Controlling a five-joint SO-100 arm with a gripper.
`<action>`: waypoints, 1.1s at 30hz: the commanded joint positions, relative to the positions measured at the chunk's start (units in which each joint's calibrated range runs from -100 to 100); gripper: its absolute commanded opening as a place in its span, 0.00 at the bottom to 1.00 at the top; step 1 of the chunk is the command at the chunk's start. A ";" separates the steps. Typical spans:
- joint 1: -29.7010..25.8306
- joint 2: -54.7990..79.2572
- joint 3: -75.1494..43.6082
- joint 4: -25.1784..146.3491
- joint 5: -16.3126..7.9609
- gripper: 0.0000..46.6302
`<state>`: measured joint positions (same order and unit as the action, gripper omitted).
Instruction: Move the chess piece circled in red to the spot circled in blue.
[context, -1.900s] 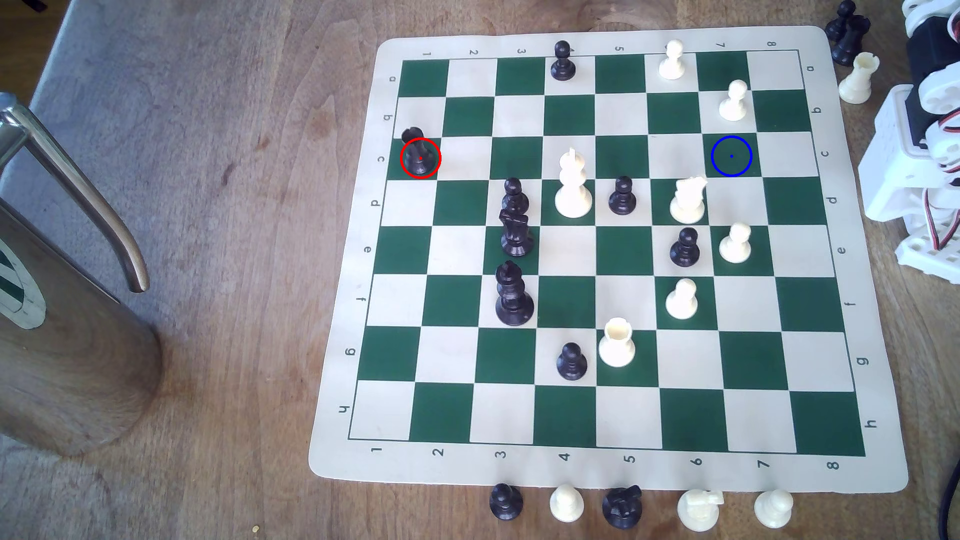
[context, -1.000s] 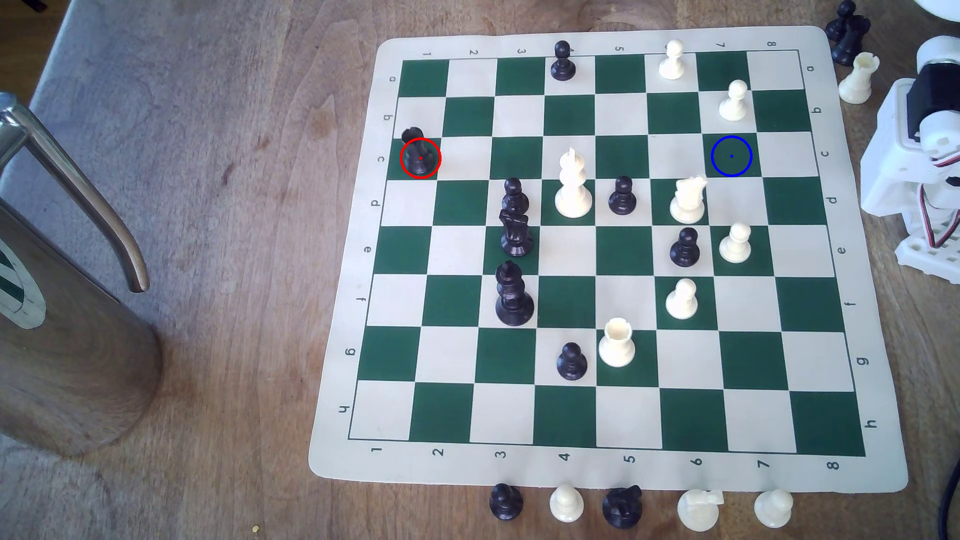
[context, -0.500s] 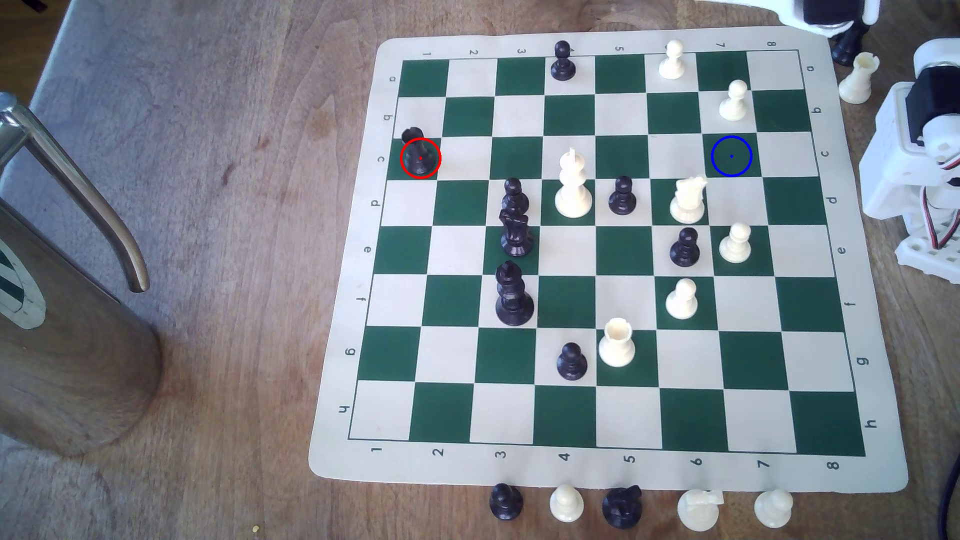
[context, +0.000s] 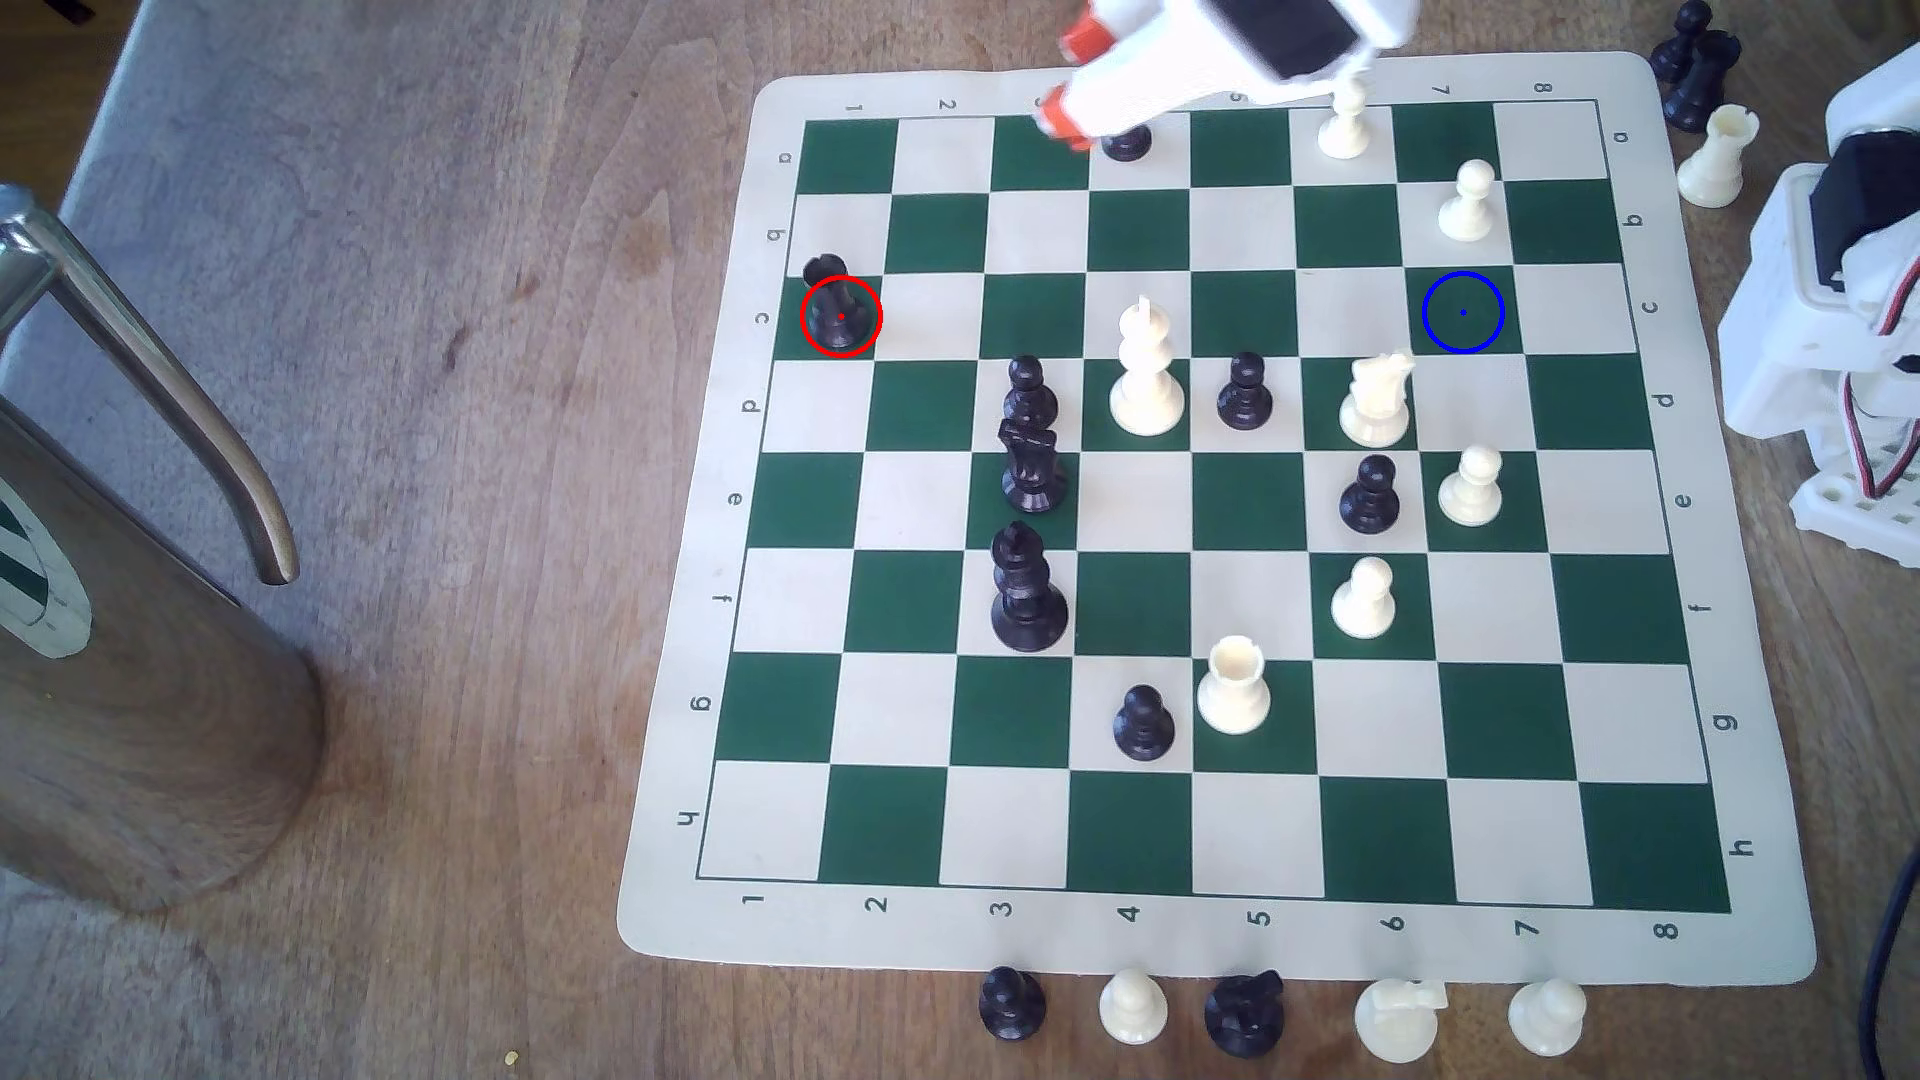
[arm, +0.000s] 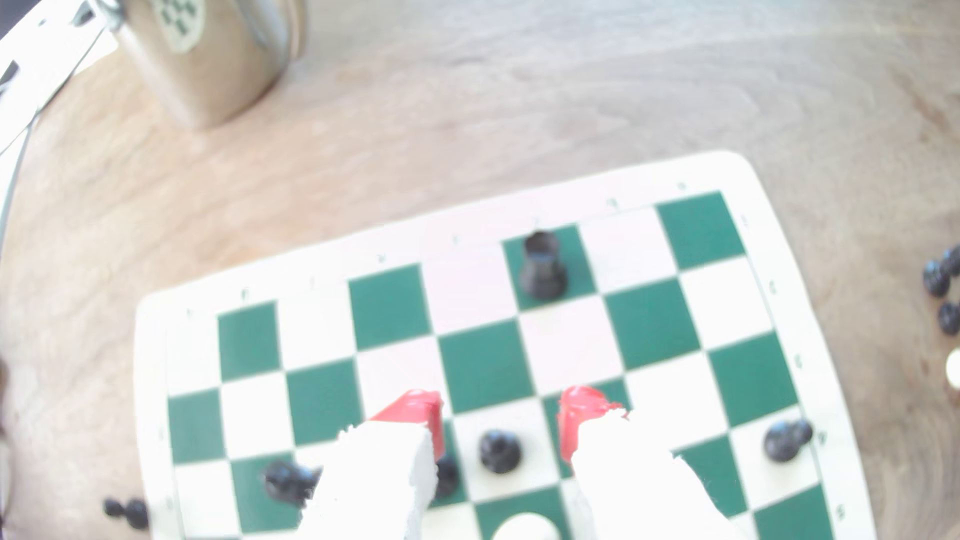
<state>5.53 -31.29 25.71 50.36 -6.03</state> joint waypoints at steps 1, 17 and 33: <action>0.22 7.02 -12.29 -0.73 -1.61 0.26; 2.96 42.42 -43.93 -0.48 -4.74 0.32; 4.05 61.18 -59.71 -0.65 -4.64 0.39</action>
<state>9.81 30.12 -28.06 50.68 -11.16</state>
